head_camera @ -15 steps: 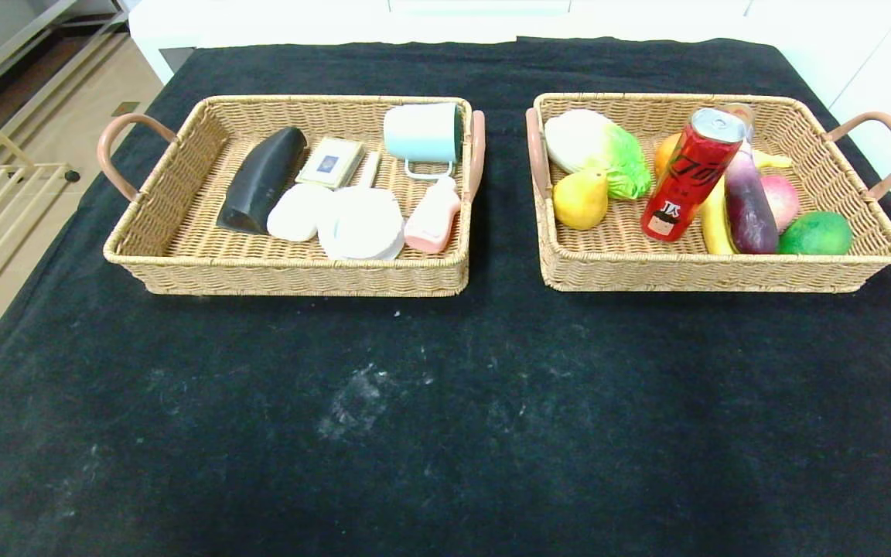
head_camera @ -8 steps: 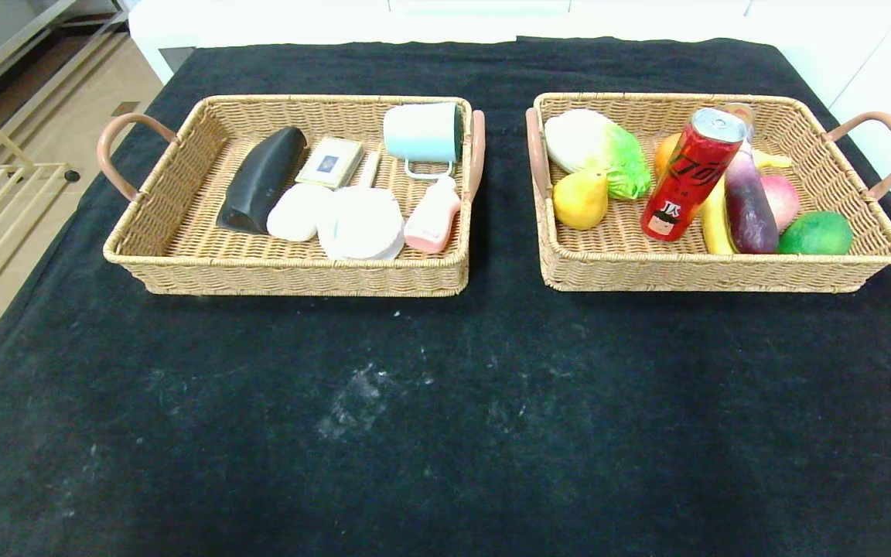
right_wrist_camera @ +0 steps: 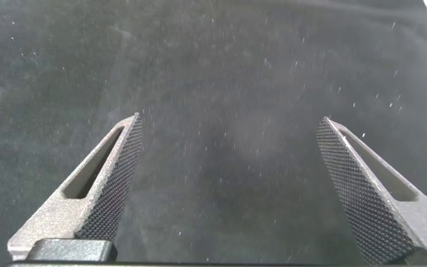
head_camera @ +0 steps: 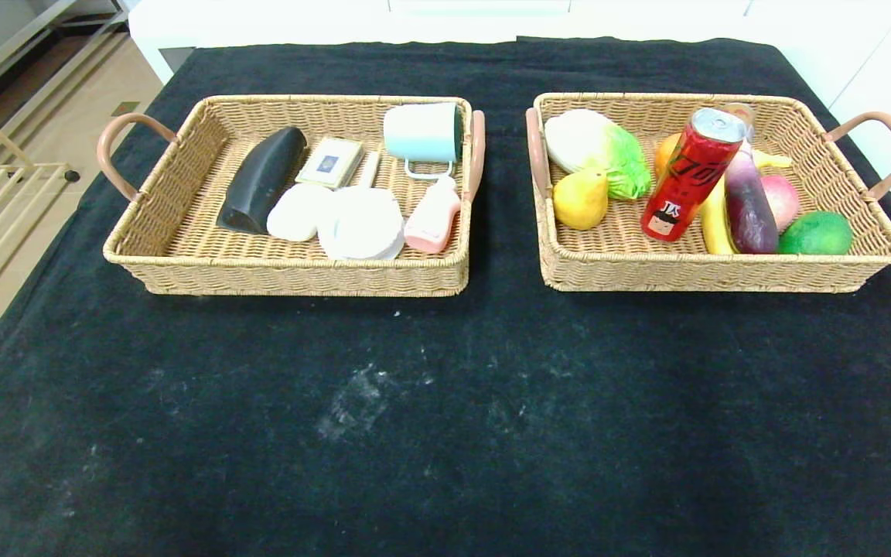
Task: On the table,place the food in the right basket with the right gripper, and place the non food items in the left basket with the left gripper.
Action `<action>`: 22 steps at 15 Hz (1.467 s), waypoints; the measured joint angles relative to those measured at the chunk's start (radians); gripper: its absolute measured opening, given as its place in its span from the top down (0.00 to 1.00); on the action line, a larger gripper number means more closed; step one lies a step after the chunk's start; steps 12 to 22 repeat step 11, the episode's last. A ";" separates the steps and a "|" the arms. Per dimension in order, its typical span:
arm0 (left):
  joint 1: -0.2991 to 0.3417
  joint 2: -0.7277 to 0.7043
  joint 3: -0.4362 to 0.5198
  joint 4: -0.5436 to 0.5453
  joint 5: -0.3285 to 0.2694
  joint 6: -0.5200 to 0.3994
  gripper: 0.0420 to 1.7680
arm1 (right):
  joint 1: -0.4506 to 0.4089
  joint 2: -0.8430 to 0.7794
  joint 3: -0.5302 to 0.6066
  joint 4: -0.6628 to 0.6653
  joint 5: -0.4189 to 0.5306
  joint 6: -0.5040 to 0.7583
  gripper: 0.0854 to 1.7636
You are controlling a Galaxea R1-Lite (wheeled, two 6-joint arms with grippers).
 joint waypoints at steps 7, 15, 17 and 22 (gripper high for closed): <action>0.000 0.000 0.012 0.043 0.069 -0.014 0.03 | 0.000 0.000 0.001 0.017 -0.018 0.059 0.03; 0.000 0.000 0.012 0.039 0.074 -0.059 0.03 | 0.000 0.000 0.001 0.017 -0.019 0.061 0.03; 0.000 0.000 0.012 0.039 0.074 -0.059 0.03 | 0.000 0.000 0.001 0.017 -0.019 0.061 0.03; 0.000 0.000 0.012 0.039 0.074 -0.059 0.03 | 0.000 0.000 0.001 0.017 -0.019 0.061 0.03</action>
